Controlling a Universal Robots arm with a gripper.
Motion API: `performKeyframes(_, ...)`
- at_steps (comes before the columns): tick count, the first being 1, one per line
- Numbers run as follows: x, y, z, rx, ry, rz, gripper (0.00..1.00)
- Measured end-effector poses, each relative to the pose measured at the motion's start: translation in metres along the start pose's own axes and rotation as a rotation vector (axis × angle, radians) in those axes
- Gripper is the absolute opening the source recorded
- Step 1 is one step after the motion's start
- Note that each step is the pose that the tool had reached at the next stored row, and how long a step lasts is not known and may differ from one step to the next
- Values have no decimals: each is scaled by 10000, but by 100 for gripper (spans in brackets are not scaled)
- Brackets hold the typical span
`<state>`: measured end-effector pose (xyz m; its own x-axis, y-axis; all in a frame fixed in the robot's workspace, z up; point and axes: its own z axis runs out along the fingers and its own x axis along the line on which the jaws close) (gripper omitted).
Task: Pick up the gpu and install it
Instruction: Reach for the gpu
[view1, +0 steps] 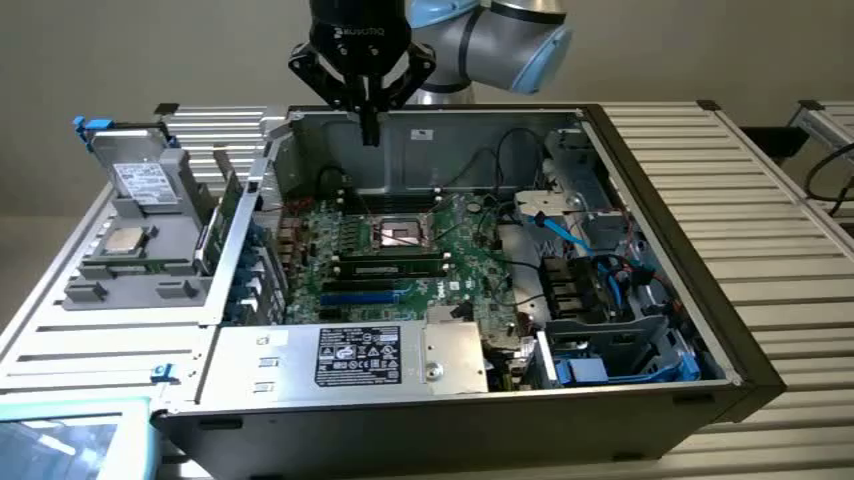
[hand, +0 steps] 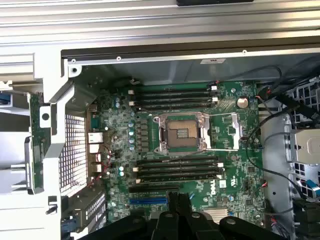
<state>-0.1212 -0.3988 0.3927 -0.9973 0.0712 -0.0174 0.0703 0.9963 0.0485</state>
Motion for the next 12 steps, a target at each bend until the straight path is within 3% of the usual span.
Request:
performKeyframes(9,0,0,1,-2,-1,0,12)
performKeyframes(10,0,0,1,-3,0,0,14)
performKeyframes(12,3,2,1,-1,1,0,26)
